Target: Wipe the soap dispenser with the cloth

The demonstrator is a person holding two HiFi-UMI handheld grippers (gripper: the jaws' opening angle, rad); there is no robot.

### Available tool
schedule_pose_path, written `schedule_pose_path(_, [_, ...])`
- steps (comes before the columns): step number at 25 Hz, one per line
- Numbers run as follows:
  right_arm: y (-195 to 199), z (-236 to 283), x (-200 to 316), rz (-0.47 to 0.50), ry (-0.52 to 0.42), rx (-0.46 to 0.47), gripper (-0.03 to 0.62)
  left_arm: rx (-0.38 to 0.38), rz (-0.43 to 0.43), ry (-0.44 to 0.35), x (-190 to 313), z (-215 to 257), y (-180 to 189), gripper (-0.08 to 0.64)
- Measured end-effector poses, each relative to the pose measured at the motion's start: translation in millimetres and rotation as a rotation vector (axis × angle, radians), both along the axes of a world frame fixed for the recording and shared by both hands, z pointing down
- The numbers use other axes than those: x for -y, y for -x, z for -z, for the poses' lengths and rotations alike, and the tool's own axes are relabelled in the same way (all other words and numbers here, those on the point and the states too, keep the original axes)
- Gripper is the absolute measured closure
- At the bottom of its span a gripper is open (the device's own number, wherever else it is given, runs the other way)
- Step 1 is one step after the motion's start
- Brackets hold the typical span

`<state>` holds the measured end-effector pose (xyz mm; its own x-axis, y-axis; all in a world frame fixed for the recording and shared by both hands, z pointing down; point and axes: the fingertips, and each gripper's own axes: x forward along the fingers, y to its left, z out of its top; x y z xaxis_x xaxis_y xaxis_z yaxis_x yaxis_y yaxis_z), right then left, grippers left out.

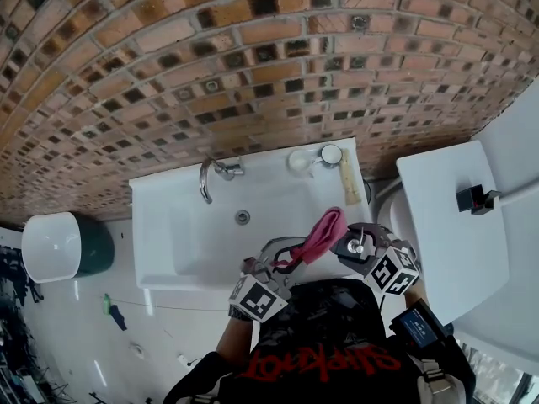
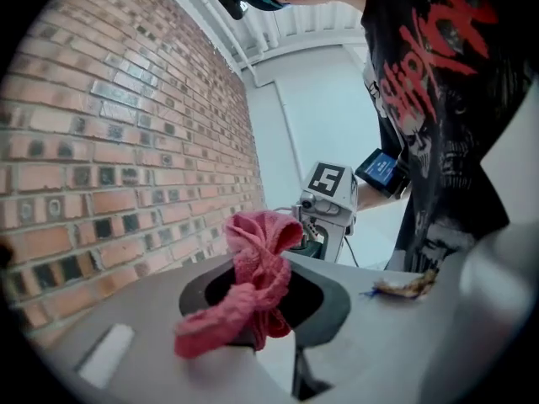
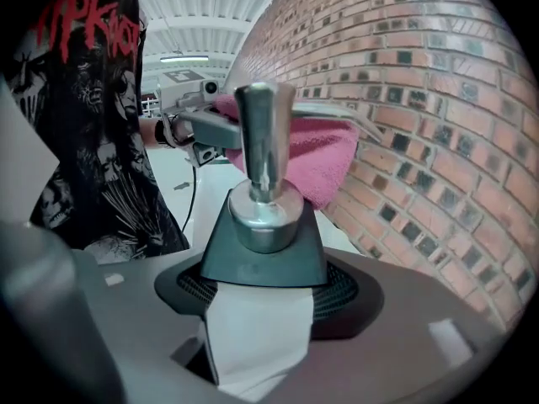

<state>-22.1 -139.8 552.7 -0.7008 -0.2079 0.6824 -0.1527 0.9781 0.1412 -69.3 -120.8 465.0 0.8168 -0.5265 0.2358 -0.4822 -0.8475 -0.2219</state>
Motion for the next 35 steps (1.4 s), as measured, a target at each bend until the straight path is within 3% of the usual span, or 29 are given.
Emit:
schedule_pose_path(3, [-1.8,-0.5,-1.8,-0.014,0.023,0.013,0.287,0.129,0.023,-0.036,2.8,-12.0,2.8,0.512])
schedule_pose_path(7, [3.8,4.7,-4.3,-0.004,0.023,0.033,0.287,0.231,-0.096,-0.025,-18.2,-32.4,-22.5,0.512])
schedule_pose_path(9, [6.0,7.1,-6.1,0.006,0.014,0.041,0.287,0.177,-0.162,0.01,-31.6,-34.7,-35.0,0.512])
schedule_pose_path(13, [8.4,17.3,-12.4,0.027,-0.02,0.068,0.287,-0.117,-0.245,0.141,-40.1,-7.8,-33.2,0.511])
schedule_pose_path(15, [10.7,19.6,-15.5,0.044,-0.045,0.05,0.287,-0.178,-0.269,0.177,-39.7,-7.0,-28.1,0.511])
schedule_pose_path(20, [15.6,31.1,-24.2,0.087,-0.048,0.059,0.288,-0.007,-0.279,0.206,-44.9,-46.0,-19.9,0.511])
schedule_pose_path(25, [19.0,47.1,-33.6,0.134,-0.05,0.092,0.288,0.236,-0.301,0.23,-44.3,-89.2,-8.6,0.511])
schedule_pose_path(27, [21.5,55.5,-37.7,0.141,-0.048,0.114,0.288,0.269,-0.29,0.253,-42.1,-104.5,-1.7,0.511])
schedule_pose_path(29, [23.9,63.2,-40.5,0.146,-0.045,0.14,0.288,0.254,-0.257,0.283,-35.2,-120.3,7.2,0.511])
schedule_pose_path(31, [26.2,65.3,-43.9,0.156,-0.046,0.144,0.288,0.19,-0.207,0.314,-26.1,-129.3,17.2,0.511])
schedule_pose_path(35, [22.4,41.6,-49.8,0.18,-0.065,0.045,0.288,-0.047,-0.152,0.296,-21.7,-82.6,23.6,0.511])
